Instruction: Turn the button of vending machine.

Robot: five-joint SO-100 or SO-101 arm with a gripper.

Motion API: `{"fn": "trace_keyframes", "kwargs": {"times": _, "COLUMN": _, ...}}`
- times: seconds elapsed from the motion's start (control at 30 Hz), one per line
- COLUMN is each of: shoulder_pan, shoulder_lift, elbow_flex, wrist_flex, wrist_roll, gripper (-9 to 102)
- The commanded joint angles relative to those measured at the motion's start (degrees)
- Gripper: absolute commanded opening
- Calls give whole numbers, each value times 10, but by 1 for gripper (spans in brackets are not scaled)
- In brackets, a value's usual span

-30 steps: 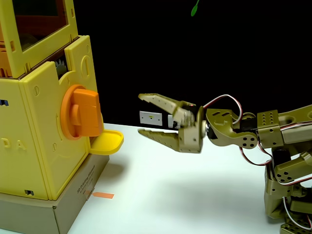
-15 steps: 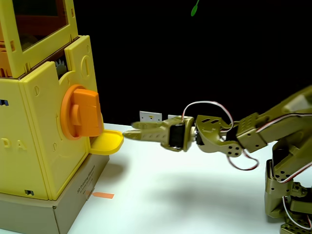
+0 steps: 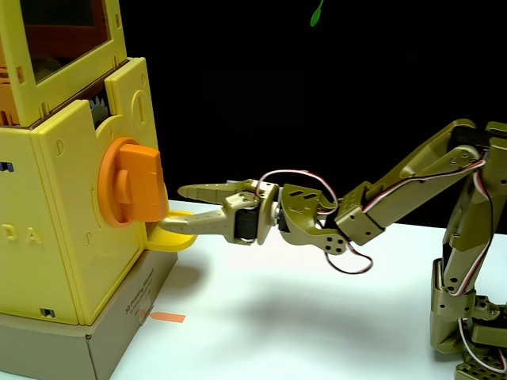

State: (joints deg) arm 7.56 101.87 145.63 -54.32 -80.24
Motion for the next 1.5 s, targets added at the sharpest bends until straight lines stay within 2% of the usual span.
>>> {"fn": "trace_keyframes", "kwargs": {"times": 0.0, "shoulder_pan": 8, "shoulder_lift": -15, "elbow_flex": -52, "wrist_flex": -10, "wrist_roll": 0, "gripper": 42}}
{"fn": "trace_keyframes", "kwargs": {"times": 0.4, "shoulder_pan": 0, "shoulder_lift": -69, "elbow_flex": -146, "wrist_flex": -6, "wrist_roll": 3, "gripper": 30}}
{"fn": "trace_keyframes", "kwargs": {"times": 0.8, "shoulder_pan": -11, "shoulder_lift": -78, "elbow_flex": -154, "wrist_flex": -15, "wrist_roll": -20, "gripper": 19}}
{"fn": "trace_keyframes", "kwargs": {"times": 1.17, "shoulder_pan": -15, "shoulder_lift": -85, "elbow_flex": -148, "wrist_flex": -12, "wrist_roll": -10, "gripper": 22}}
{"fn": "trace_keyframes", "kwargs": {"times": 1.37, "shoulder_pan": -25, "shoulder_lift": -85, "elbow_flex": -145, "wrist_flex": -9, "wrist_roll": -16, "gripper": 15}}
{"fn": "trace_keyframes", "kwargs": {"times": 1.47, "shoulder_pan": -33, "shoulder_lift": -84, "elbow_flex": -145, "wrist_flex": -3, "wrist_roll": -24, "gripper": 7}}
